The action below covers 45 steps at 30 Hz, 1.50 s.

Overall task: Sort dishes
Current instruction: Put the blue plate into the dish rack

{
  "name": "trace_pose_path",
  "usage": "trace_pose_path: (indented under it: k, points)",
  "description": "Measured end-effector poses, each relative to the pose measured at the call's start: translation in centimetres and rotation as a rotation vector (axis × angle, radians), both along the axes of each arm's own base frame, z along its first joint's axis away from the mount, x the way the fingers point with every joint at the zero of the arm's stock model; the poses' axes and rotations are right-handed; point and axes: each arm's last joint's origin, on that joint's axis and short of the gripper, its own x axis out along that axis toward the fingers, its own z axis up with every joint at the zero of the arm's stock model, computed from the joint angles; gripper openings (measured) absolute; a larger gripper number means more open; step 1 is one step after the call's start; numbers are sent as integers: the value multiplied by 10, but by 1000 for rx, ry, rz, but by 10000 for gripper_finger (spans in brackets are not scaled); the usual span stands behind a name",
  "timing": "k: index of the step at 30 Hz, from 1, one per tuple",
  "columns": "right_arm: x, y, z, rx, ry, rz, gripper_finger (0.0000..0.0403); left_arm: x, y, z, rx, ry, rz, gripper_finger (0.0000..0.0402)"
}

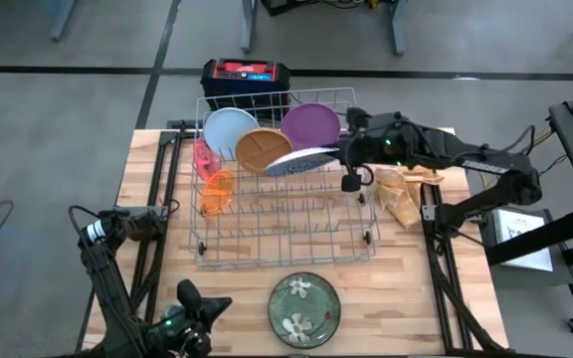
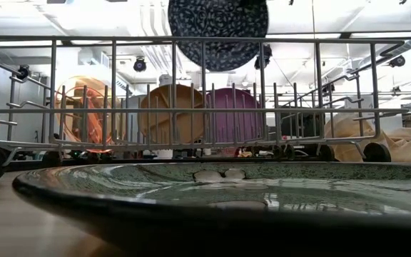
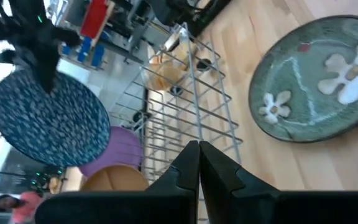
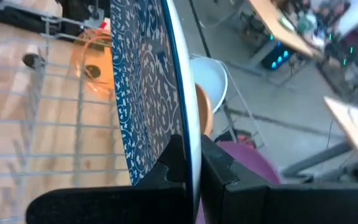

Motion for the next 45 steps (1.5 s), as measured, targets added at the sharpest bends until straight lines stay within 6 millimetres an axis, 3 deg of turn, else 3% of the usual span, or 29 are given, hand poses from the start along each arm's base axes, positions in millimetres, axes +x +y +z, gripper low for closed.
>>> trace_pose_path:
  k: [8,14,25,45]
  points:
    - [28,-18,-16,-113,50,236,0,0,1,4,63,-52,-19,0]
    - [48,-20,-30,-129,52,315,0,0,1,4,71,-71,-20,0]
    - [77,-27,-64,-100,142,355,0,0,1,4,38,-90,-6,0]
    - [110,-32,-113,-23,257,376,3,0,1,4,26,-97,-1,0]
